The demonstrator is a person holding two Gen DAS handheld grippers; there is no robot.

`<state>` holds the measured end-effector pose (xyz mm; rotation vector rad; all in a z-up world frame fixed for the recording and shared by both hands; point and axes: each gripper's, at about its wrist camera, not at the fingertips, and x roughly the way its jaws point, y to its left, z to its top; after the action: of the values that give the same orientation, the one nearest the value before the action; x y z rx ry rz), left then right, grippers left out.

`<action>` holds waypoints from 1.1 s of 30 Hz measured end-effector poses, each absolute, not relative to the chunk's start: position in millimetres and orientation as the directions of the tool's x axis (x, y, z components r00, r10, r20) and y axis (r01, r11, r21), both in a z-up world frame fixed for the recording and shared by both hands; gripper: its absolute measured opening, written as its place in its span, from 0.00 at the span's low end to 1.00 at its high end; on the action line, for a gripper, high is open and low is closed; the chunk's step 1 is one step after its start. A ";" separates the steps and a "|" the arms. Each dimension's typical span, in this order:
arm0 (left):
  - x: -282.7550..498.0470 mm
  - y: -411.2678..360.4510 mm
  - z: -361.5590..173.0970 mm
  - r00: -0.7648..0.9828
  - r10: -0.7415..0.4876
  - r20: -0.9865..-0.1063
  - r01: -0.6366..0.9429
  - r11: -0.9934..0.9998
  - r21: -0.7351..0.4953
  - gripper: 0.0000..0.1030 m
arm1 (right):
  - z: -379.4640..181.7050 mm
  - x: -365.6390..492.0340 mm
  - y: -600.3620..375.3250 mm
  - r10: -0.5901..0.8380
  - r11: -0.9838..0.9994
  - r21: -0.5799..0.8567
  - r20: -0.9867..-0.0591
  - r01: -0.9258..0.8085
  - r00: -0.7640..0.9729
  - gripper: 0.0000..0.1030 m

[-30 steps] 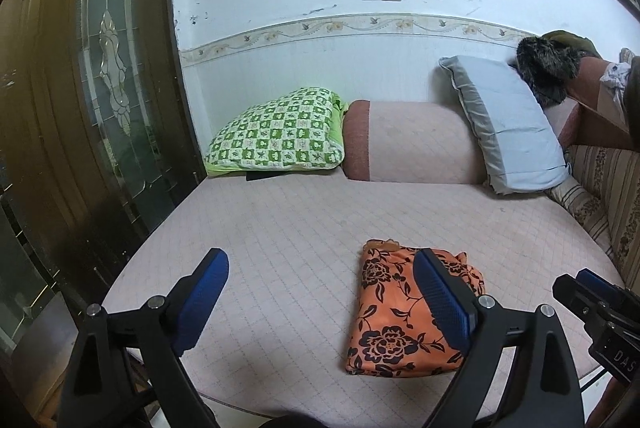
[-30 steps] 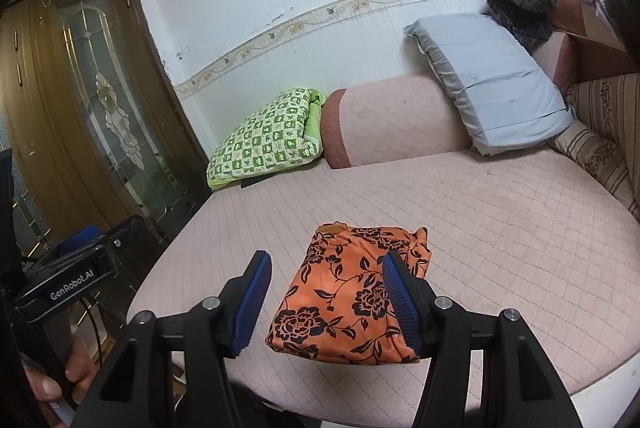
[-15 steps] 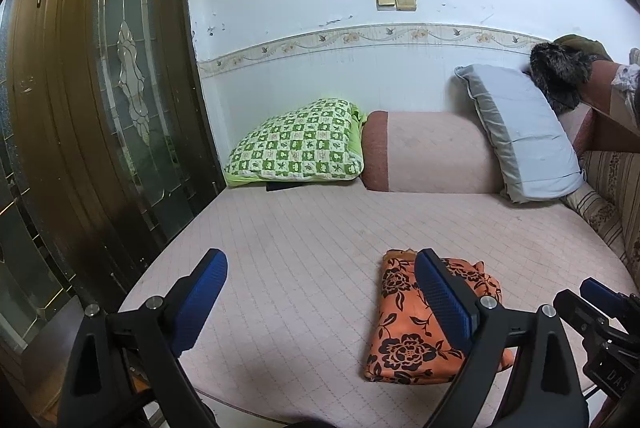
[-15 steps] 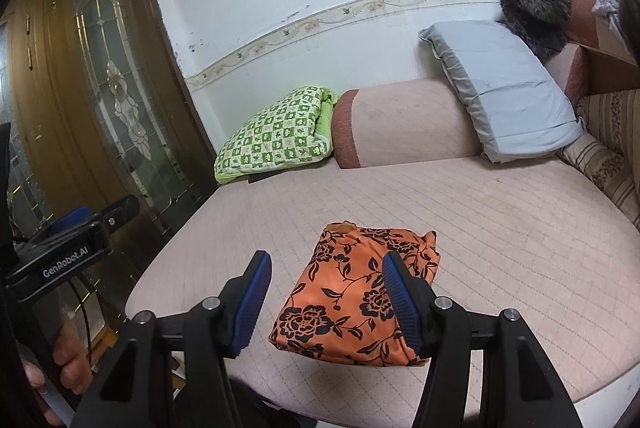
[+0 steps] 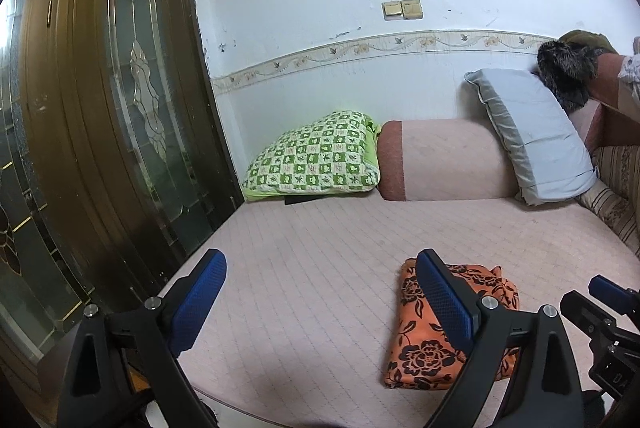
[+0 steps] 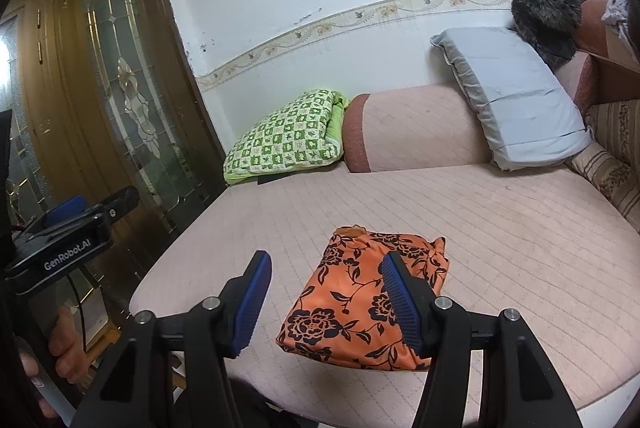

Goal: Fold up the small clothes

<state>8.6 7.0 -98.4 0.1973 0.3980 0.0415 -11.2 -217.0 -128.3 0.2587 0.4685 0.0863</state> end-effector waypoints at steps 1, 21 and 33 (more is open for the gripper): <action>8.1 6.6 -98.0 0.922 0.079 -0.378 0.000 0.979 0.203 0.93 | -128.4 -11.4 -216.4 0.145 0.964 0.266 -0.432 -0.027 0.890 0.59; 11.9 -1.8 -96.5 0.908 0.016 -0.419 0.073 0.978 0.194 0.93 | -136.4 -2.5 -212.8 0.157 0.965 0.259 -0.436 -0.044 0.886 0.59; 14.1 1.4 -96.1 0.896 -0.036 -0.443 0.115 0.982 0.153 0.93 | -139.5 2.0 -210.2 0.167 0.965 0.256 -0.442 -0.054 0.881 0.59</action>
<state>14.1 1.4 -96.1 0.1775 0.4543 -0.0786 2.0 -210.2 -139.5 0.2412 0.4798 0.1160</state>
